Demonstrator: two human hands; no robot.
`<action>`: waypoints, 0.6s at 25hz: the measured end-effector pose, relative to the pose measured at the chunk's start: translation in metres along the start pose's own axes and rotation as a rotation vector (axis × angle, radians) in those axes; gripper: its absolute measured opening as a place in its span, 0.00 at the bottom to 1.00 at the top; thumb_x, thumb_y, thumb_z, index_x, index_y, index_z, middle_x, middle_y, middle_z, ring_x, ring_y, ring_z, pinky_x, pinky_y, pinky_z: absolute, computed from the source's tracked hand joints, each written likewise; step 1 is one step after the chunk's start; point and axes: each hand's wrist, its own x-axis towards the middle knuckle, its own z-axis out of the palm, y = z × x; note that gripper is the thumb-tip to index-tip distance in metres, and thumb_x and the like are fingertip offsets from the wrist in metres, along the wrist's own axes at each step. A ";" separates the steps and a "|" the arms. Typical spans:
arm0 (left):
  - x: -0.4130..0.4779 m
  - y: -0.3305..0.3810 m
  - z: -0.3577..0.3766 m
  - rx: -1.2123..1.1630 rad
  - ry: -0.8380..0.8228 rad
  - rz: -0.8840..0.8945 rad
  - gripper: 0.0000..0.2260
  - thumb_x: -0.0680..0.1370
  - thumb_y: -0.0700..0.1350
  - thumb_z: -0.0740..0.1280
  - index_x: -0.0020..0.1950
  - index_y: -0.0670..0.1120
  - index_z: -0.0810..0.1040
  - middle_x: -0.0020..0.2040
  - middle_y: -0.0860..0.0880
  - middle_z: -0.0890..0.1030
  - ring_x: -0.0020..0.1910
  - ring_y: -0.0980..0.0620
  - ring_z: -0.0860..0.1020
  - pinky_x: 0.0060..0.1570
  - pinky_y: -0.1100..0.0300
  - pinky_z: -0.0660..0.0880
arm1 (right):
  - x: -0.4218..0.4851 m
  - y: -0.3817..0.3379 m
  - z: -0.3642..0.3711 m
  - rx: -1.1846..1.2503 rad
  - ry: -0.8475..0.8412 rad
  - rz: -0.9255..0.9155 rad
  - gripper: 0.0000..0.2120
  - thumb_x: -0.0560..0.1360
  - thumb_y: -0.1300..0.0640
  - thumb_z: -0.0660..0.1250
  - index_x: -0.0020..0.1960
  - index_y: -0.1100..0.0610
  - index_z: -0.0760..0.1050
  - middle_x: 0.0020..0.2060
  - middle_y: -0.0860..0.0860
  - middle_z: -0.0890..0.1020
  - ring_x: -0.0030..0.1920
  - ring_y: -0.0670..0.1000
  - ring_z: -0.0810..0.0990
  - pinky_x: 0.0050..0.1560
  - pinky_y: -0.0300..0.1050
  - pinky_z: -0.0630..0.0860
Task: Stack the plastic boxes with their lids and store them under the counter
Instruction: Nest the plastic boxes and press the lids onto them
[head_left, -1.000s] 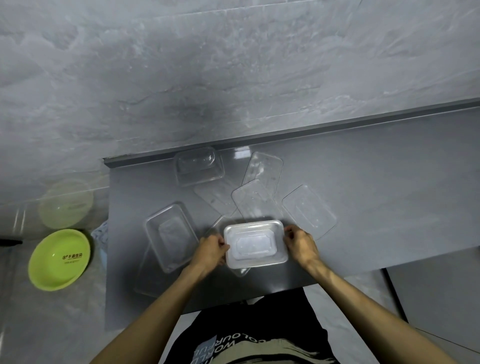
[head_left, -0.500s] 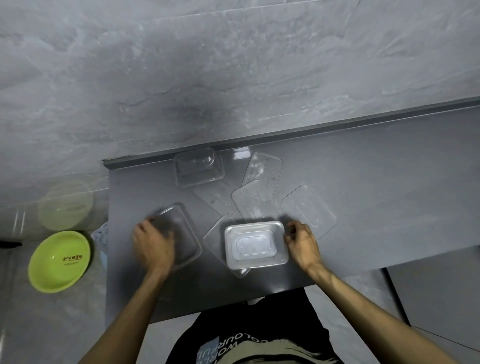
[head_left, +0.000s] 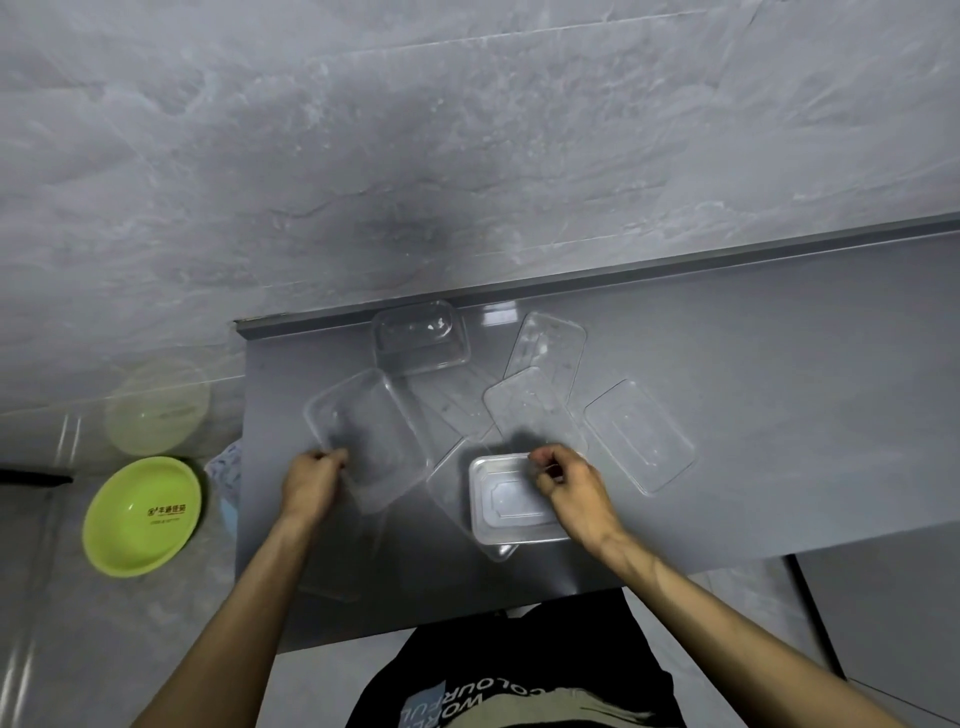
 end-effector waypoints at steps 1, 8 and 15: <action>-0.008 0.012 0.003 -0.075 -0.027 0.015 0.07 0.75 0.41 0.65 0.37 0.43 0.77 0.36 0.39 0.79 0.39 0.44 0.78 0.44 0.50 0.77 | -0.002 -0.008 0.004 0.064 -0.043 0.011 0.12 0.76 0.57 0.67 0.58 0.56 0.77 0.54 0.52 0.81 0.53 0.51 0.80 0.61 0.47 0.75; -0.067 0.067 0.040 -0.310 -0.503 0.081 0.08 0.75 0.39 0.66 0.52 0.40 0.78 0.41 0.44 0.84 0.37 0.50 0.82 0.40 0.56 0.80 | -0.002 -0.039 0.011 0.243 -0.148 0.011 0.14 0.79 0.48 0.62 0.61 0.50 0.77 0.52 0.50 0.83 0.52 0.51 0.82 0.57 0.47 0.77; -0.068 0.057 0.054 -0.425 -0.791 -0.029 0.30 0.68 0.41 0.73 0.68 0.38 0.70 0.62 0.39 0.80 0.57 0.38 0.79 0.59 0.43 0.75 | -0.009 -0.031 -0.004 0.438 -0.183 0.135 0.10 0.82 0.58 0.55 0.52 0.56 0.75 0.32 0.57 0.84 0.28 0.53 0.82 0.30 0.43 0.79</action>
